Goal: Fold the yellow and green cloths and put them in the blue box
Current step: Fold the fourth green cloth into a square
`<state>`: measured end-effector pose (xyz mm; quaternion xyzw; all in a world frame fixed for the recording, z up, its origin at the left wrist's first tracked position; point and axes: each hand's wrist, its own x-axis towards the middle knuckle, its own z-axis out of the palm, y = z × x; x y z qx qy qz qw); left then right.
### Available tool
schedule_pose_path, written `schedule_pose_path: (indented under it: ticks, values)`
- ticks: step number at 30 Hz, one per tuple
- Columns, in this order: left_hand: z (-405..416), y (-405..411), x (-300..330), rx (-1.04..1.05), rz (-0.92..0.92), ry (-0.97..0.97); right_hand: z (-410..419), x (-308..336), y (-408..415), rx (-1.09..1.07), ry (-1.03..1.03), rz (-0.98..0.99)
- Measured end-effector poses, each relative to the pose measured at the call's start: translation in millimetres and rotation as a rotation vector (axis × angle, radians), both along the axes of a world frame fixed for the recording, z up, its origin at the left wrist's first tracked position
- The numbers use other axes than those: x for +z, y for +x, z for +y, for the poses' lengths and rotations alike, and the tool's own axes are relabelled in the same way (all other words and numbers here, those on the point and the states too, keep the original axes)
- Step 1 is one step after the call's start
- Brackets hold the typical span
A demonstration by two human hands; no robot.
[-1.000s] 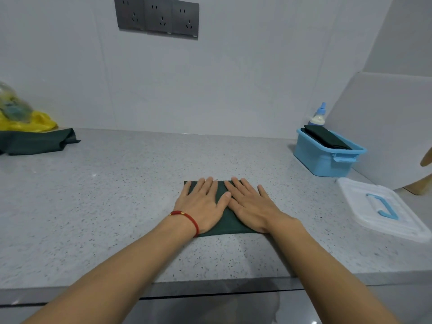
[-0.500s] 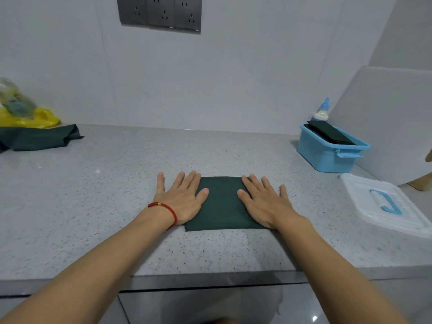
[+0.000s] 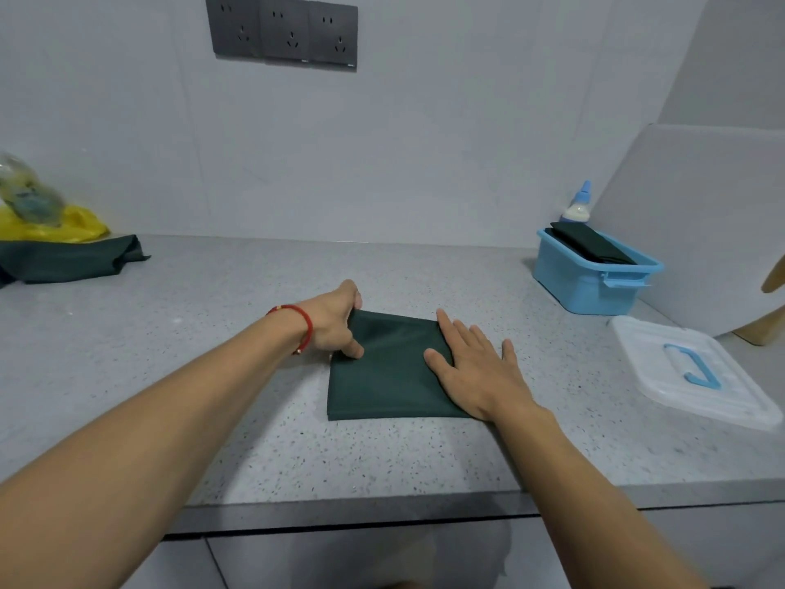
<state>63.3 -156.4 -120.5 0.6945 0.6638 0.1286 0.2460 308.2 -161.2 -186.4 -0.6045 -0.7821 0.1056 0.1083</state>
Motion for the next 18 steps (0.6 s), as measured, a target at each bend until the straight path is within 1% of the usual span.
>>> schedule_pose_path:
  ticks: [1, 2, 3, 5, 7, 9, 11, 14, 16, 18]
  values:
    - [-4.2, 2.1, -6.1, 0.008, -0.070, 0.080, 0.2, 0.0, 0.8, -0.004, 0.005, 0.040]
    - [-9.1, 4.5, -11.6, 0.015, -0.181, 0.149, 0.9, 0.6, 1.9, -0.016, 0.010, 0.095]
    - [-13.3, 7.0, -15.0, 0.015, -0.329, 0.200, 1.9, 1.9, 3.5, -0.039, 0.014, 0.171]
    - [-18.0, 11.0, -18.3, 0.006, -0.601, 0.280, 4.0, 6.8, 8.1, -0.111, 0.026, 0.400]
    - [-16.6, 13.5, -20.0, -0.009, -0.739, 0.344, 5.9, 11.0, 14.1, -0.165, -0.002, 0.650]
    - [-11.6, 15.2, -22.1, -0.028, -0.838, 0.366, 4.6, 13.3, 18.0, -0.153, -0.091, 0.840]
    - [-3.4, 16.5, -24.2, -0.032, -0.951, 0.336, 7.3, 14.0, 20.6, -0.110, -0.197, 0.930]
    - [10.1, 16.3, -26.0, 0.022, -1.045, 0.279, 18.6, 19.2, 23.8, -0.049, -0.271, 0.960]
    - [19.9, 12.8, -28.0, 0.086, -1.121, 0.163, 27.3, 25.1, 26.6, -0.037, -0.280, 1.075]
    - [25.6, 8.1, -30.8, 0.101, -1.194, -0.003, 33.8, 29.2, 26.7, -0.032, -0.256, 1.115]
